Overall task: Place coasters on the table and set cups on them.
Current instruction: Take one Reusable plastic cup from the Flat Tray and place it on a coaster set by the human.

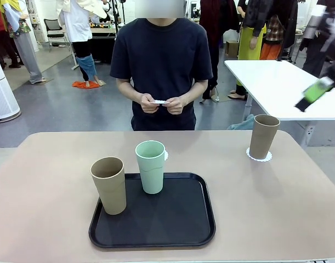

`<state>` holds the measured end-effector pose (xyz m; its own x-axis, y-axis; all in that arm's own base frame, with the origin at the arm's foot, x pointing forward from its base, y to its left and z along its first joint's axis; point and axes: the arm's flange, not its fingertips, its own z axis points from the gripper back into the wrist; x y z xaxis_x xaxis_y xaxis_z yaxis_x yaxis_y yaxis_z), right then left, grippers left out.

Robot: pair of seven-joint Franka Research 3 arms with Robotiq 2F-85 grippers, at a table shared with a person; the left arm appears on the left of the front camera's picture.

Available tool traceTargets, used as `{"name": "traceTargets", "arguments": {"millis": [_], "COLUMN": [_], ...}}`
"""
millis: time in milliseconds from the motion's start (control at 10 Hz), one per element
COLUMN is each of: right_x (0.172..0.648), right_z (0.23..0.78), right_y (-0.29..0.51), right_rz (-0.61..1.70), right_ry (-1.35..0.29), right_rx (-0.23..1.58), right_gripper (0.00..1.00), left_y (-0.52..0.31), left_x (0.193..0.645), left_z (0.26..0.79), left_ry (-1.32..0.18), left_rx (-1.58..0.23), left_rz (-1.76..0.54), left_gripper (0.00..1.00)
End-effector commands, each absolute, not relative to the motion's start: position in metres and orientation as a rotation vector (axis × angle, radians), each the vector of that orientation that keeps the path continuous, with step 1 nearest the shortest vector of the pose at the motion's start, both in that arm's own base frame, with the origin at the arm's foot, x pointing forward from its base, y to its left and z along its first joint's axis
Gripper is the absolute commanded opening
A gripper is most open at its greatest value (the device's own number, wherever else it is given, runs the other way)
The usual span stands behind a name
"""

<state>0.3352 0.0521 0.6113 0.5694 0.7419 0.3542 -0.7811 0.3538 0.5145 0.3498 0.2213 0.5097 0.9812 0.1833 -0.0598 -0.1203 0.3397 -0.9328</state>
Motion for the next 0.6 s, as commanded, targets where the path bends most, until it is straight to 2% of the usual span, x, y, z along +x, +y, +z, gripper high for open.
{"name": "traceTargets", "arguments": {"millis": [0, 200, 500], "right_x": [0.346, 0.350, 0.346], "right_z": [0.586, 0.560, 0.534], "right_y": [0.089, 0.123, 0.141], "right_rz": [1.204, 1.307, 1.448], "right_ry": [-0.078, -0.122, -0.184], "right_rx": [0.450, 0.362, 0.437], "right_gripper": [1.00, 1.00, 1.00], "left_y": [0.222, 0.222, 0.222], "left_x": [0.350, 0.350, 0.350], "left_z": [0.511, 0.511, 0.511], "left_ry": [-0.081, -0.081, -0.081], "left_rx": [-1.214, -1.214, -1.214], "left_rz": [0.203, 0.203, 0.203], "left_gripper": [1.00, 1.00, 1.00]}}
